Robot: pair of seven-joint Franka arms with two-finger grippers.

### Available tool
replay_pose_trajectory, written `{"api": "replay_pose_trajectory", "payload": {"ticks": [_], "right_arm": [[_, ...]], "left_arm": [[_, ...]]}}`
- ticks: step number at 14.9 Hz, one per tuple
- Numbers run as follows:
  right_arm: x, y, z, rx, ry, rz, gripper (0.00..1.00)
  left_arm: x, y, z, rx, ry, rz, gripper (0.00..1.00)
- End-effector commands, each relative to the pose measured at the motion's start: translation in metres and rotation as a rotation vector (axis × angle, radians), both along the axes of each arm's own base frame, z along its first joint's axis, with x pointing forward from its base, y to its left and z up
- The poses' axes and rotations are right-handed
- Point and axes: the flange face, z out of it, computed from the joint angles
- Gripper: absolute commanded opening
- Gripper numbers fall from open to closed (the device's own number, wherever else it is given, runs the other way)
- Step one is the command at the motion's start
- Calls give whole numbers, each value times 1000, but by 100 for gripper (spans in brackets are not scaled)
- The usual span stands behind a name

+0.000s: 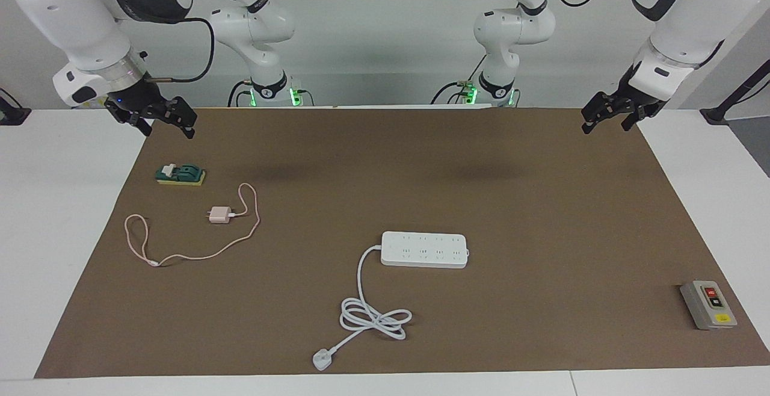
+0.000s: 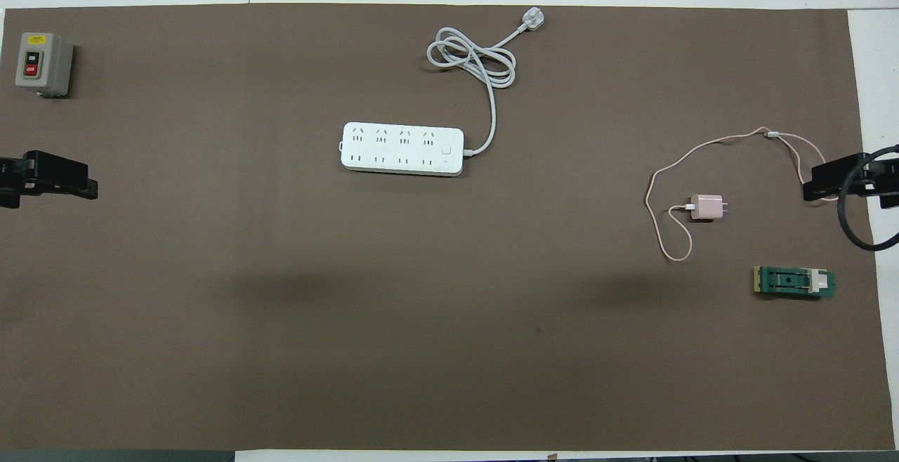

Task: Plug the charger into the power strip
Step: 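Raise the right gripper and open it above the pink charger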

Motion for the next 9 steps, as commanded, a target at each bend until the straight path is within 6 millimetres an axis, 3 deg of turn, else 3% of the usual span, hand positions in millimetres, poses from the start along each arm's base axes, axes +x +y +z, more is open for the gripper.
{"api": "replay_pose_trajectory", "payload": {"ticks": [1,6,9], "right_arm": [[-2,-1,0,-16,4,22,100],[-3,5,5,-4,-2,27,100],[-2,26,6,-5,1,68,100]], "left_arm": [[-7,1,0,14,5,-12,100],[-7,1,0,14,5,-12,100],[-7,1,0,14,5,-12,100]]}}
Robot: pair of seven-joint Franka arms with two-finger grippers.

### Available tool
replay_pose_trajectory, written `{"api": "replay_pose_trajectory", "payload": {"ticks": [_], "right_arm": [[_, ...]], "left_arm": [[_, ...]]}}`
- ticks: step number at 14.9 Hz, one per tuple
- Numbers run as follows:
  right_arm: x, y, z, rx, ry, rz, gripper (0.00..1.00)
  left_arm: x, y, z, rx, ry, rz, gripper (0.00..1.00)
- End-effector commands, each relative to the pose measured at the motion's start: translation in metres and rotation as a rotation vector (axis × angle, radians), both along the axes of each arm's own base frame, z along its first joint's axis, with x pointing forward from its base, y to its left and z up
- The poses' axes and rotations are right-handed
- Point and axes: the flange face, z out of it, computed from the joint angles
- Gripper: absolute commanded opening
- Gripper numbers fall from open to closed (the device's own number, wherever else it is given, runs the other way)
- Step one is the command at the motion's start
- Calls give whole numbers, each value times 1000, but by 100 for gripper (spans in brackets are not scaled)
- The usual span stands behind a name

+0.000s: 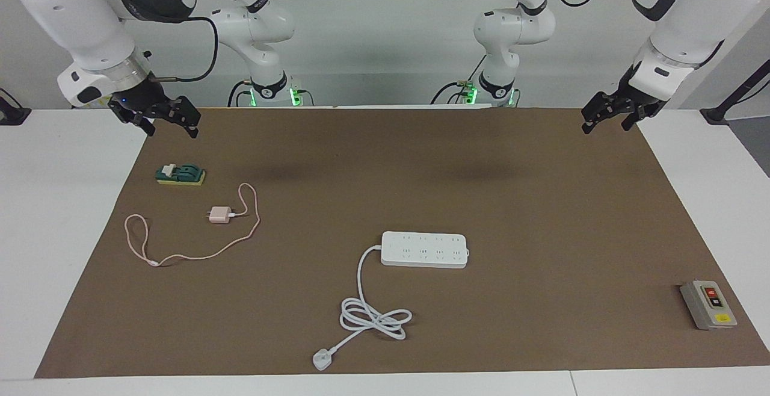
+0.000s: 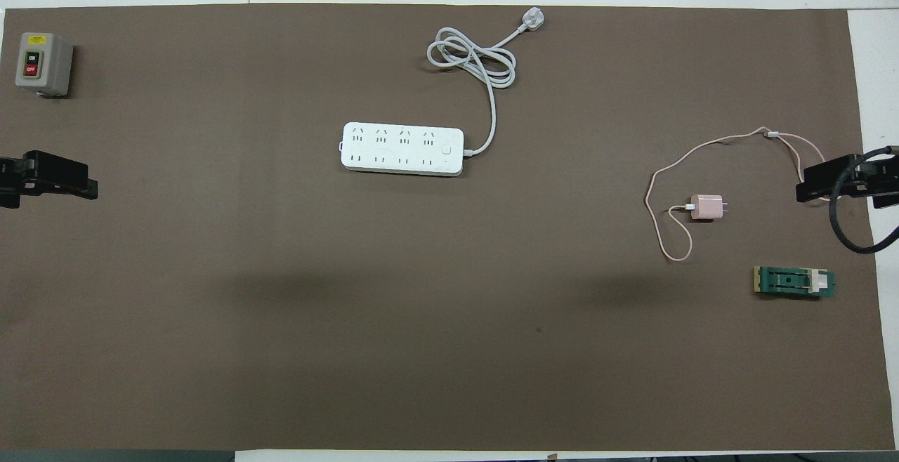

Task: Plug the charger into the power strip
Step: 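Raise the right gripper and open it above the pink charger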

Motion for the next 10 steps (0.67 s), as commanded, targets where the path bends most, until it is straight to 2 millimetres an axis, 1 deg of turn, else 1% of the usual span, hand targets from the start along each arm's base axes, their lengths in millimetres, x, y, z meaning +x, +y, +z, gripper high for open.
{"api": "replay_pose_trajectory", "payload": {"ticks": [1,3,4,5,6,7,8,10], "right_arm": [[-2,17,5,-5,-1,49,100],[0,17,6,-6,-21,44,100],[3,12,8,-8,-45,30,100],[2,2,9,-3,-50,5,100],[2,-2,7,0,-50,-25,100],[1,-5,6,-1,-49,-86,100],[2,0,6,-6,-46,-162,100],[1,2,1,-16,-28,-337,100]], "left_arm": [[-7,1,0,14,5,-12,100],[-7,1,0,14,5,-14,100],[-7,1,0,14,5,-12,100],[-7,1,0,14,5,-14,100],[-7,1,0,14,5,-12,100],[-7,1,0,14,5,-12,100],[-7,1,0,14,5,-12,100],[-7,1,0,14,5,-12,100]]}}
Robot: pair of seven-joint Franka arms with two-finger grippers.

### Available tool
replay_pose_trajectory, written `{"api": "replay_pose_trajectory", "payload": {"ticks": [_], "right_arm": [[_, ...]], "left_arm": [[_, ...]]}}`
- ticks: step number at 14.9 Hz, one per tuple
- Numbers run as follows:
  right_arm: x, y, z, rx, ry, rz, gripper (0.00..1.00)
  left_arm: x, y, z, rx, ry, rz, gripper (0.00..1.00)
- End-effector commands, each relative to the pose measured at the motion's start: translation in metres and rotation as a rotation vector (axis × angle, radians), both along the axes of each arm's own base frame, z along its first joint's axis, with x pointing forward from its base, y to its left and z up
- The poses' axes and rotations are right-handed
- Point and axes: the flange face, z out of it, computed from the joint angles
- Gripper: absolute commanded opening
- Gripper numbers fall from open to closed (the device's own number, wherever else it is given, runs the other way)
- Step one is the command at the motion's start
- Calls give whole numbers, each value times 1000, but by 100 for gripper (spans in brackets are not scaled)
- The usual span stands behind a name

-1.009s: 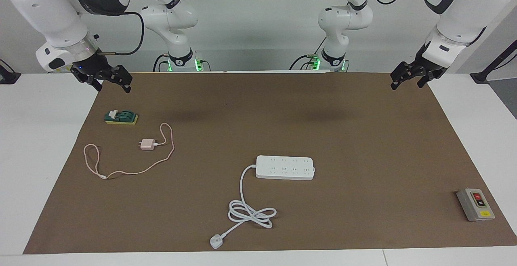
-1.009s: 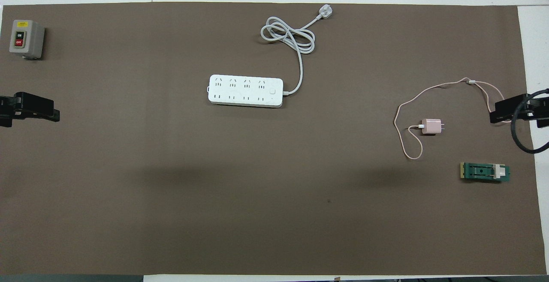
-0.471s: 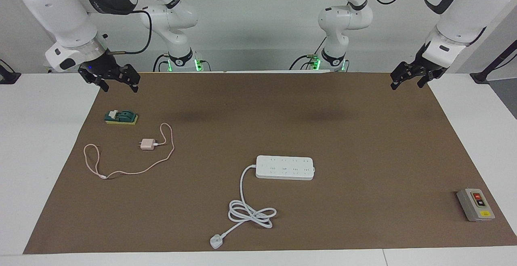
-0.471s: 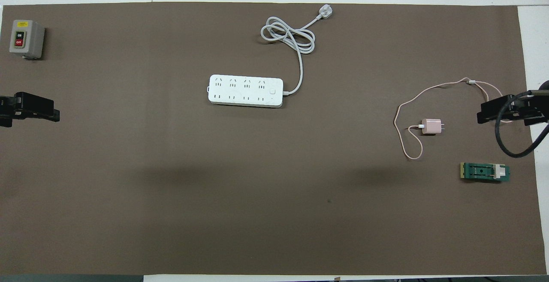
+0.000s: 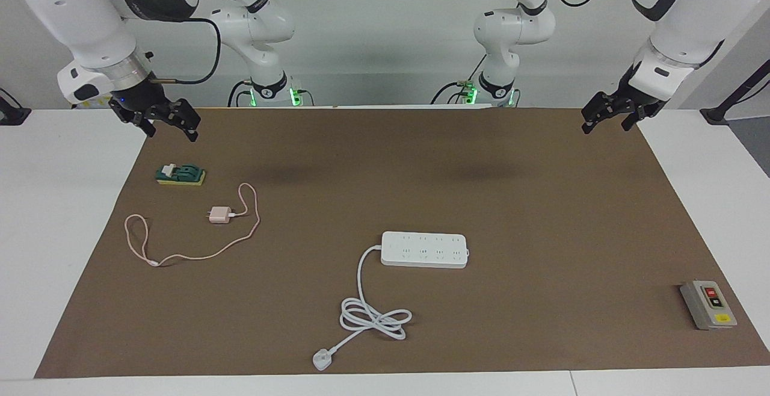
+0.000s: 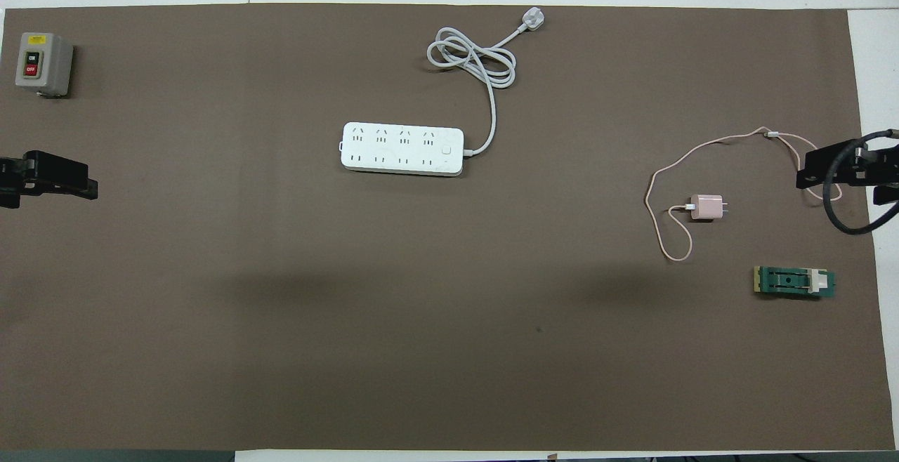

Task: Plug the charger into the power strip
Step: 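Raise the right gripper and open it above the pink charger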

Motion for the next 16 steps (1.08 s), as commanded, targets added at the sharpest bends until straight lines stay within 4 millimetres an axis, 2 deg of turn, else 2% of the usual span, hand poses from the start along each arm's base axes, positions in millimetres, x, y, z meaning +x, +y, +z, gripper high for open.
{"api": "replay_pose_trajectory", "payload": {"ticks": [1,2,4,6,8,10,11,12,14,16], "right_arm": [[-3,8,-7,-2,10,-195,100],[0,17,-11,-6,20,-246,100],[2,23,-21,29,50,-456,100],[5,20,-43,57,99,-699,100],[10,15,-55,105,149,-929,100],[17,17,-65,124,177,-1079,100],[19,16,-69,133,182,-1129,100],[22,7,-77,138,196,-1160,100],[30,-11,-103,141,207,-1183,100],[31,-15,-124,156,214,-1190,100]], "left_arm": [[-7,1,0,14,5,-12,100],[-7,1,0,14,5,-12,100],[-7,1,0,14,5,-12,100],[-7,1,0,14,5,-12,100],[-7,1,0,14,5,-12,100],[-6,-2,1,14,2,-17,100],[-7,-4,0,14,3,-21,100],[-6,-3,1,14,0,-18,100],[-8,-3,2,13,6,-32,100],[-8,-6,5,1,-4,-71,100]]}}
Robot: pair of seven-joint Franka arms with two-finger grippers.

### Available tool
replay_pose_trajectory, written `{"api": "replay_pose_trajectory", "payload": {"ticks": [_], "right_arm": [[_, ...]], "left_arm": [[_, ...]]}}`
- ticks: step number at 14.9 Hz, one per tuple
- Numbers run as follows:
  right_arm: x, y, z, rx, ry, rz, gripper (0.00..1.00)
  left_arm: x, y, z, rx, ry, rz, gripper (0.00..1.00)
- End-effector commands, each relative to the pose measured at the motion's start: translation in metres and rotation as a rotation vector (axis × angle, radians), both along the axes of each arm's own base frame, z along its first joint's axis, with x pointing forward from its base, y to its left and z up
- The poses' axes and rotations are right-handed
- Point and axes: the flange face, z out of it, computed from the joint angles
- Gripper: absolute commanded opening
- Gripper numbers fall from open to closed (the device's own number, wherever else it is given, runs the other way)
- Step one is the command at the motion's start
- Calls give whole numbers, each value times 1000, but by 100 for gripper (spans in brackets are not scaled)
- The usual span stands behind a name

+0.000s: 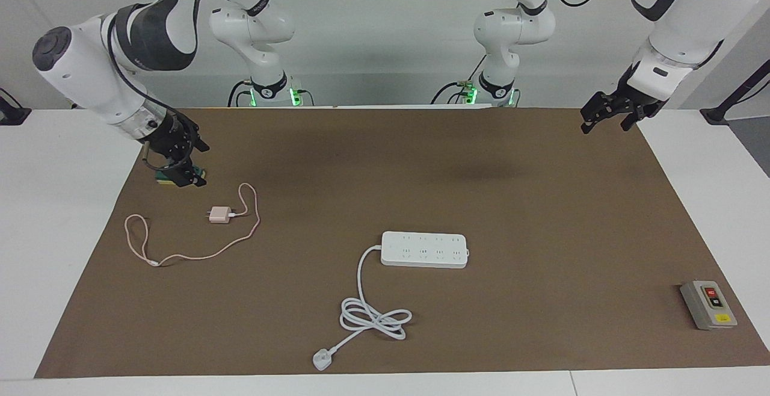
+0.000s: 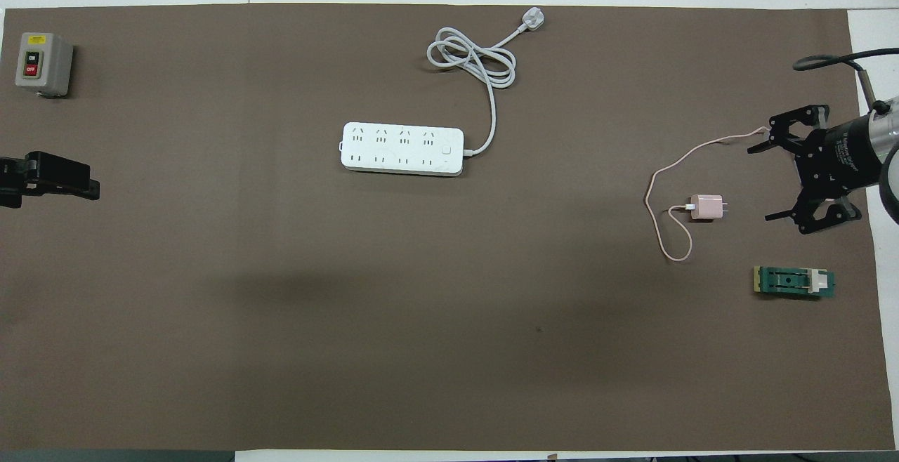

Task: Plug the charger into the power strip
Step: 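Reach the left gripper to the white power strip and grasp it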

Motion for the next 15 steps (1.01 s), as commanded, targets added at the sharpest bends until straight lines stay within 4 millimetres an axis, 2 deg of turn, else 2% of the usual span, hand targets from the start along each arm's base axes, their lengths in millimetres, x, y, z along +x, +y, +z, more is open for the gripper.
{"api": "replay_pose_trajectory", "payload": {"ticks": [1,3,6,8,11,13,14,15], "right_arm": [[-1,-12,-33,67,-18,-44,100],[-10,-36,-50,168,-60,-24,100],[-12,-34,-57,209,-79,12,100],[-14,-38,-67,262,-88,25,100],[-23,-49,-88,346,-123,46,100],[-28,-69,-118,395,-102,34,100],[-29,-73,-128,411,-105,45,100],[-30,-74,-137,416,-97,46,100]], "left_arm": [[-8,-5,3,-21,-6,-88,100],[-8,-9,4,-141,-14,-70,100],[-14,-9,-1,-315,-11,-19,100],[-20,-17,-14,-412,-25,9,100],[-25,-31,-42,-610,-35,52,100],[-17,-39,-71,-760,-37,26,100],[-8,-42,-92,-844,-28,29,100],[0,-45,-104,-901,-35,30,100]]}}
